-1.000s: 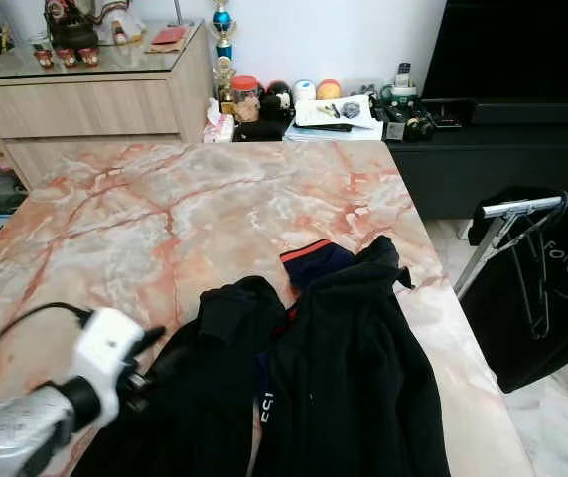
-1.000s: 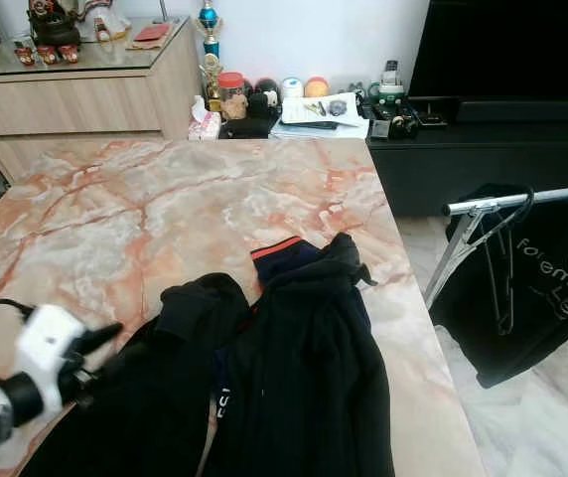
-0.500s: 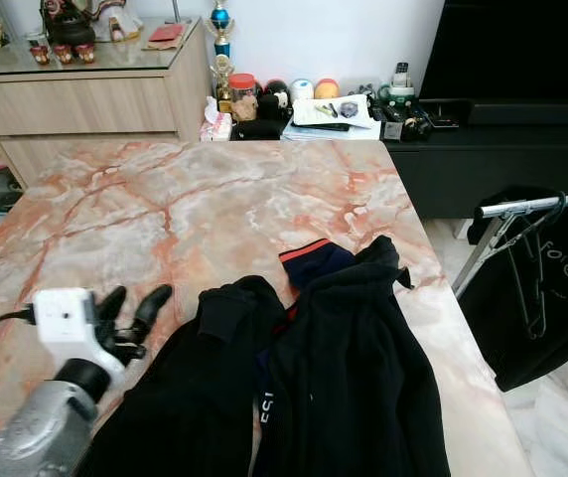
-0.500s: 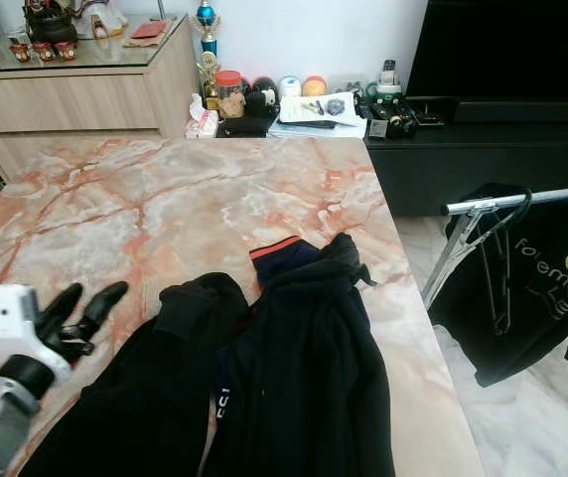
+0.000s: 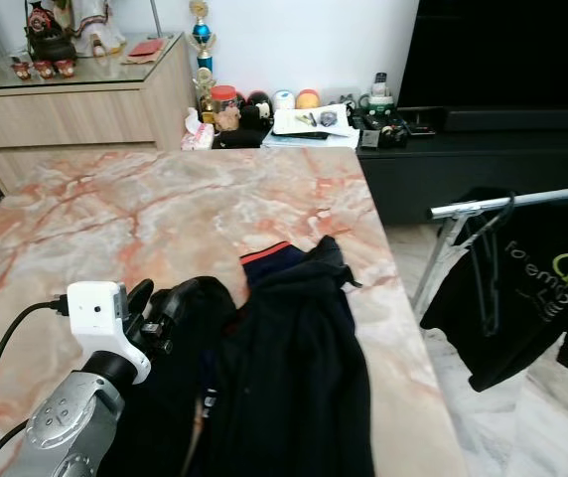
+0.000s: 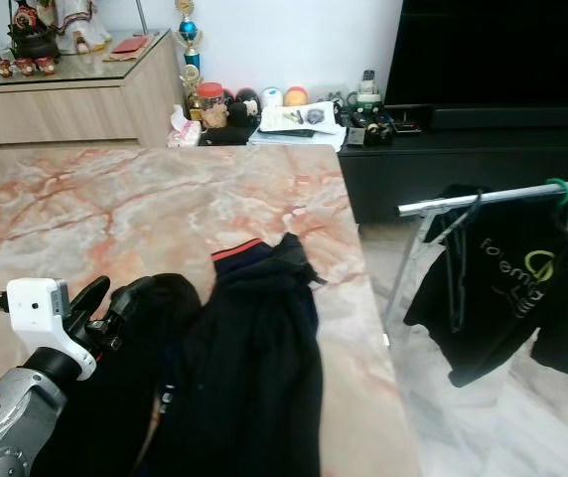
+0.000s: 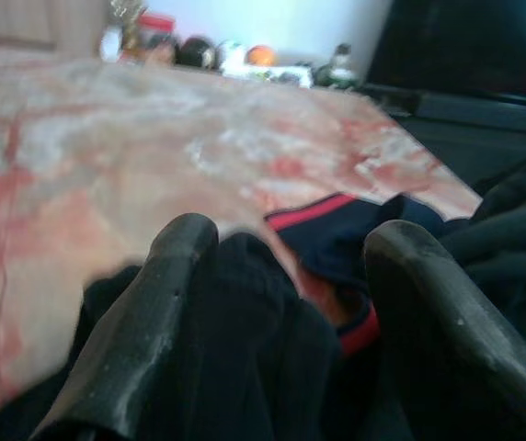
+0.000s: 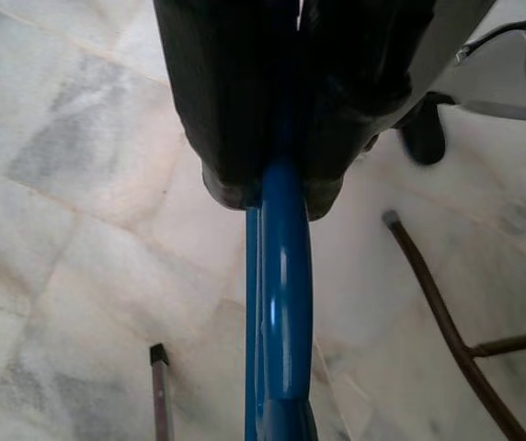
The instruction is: Hang hanger
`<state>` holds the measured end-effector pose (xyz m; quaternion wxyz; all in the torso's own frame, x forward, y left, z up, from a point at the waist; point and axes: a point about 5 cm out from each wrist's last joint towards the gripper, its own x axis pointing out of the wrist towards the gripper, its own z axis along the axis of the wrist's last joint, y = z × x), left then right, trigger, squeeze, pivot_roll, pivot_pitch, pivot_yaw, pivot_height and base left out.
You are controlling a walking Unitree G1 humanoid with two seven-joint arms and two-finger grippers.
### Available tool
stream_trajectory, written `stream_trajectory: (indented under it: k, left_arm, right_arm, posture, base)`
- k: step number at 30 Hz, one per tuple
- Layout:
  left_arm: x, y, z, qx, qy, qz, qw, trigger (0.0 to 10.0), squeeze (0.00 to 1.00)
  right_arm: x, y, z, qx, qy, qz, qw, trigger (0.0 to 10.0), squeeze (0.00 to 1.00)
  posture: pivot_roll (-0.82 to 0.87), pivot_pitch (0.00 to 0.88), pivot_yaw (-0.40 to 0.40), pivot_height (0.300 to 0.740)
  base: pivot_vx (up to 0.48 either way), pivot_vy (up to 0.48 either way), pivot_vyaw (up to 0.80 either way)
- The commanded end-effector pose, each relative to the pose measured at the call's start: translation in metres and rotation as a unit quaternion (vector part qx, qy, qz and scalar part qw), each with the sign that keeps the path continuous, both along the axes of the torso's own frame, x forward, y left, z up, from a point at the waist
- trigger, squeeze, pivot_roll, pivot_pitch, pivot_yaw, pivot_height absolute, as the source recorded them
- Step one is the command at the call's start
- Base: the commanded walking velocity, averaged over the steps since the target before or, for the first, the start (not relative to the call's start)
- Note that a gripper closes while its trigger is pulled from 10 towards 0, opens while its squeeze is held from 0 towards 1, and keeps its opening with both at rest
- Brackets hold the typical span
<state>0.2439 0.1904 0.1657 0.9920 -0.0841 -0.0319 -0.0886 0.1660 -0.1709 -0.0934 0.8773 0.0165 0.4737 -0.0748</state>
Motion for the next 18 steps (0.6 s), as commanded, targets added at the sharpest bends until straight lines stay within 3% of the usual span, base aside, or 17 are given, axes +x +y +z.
stream_trajectory:
  k: [1,18]
  left_arm:
    - [0.0002,0.0016,0.0020,0.006,-0.006,0.005,1.000,10.0,0.00]
    - [0.0018,-0.0007,0.0051,0.007,-0.013,-0.001,1.000,10.0,0.00]
  right_arm:
    - [0.0025,0.0037,0.0010,0.004,-0.006,-0.001,1.000,10.0,0.00]
    - [0.0033,0.0023,0.0014,0.003,-0.006,-0.002,1.000,10.0,0.00]
  posture:
    - [0.07,0.058,0.036,0.740]
    - [0.07,0.065,0.036,0.740]
  base:
    - [0.000,-0.480,0.00]
    - [0.000,-0.480,0.00]
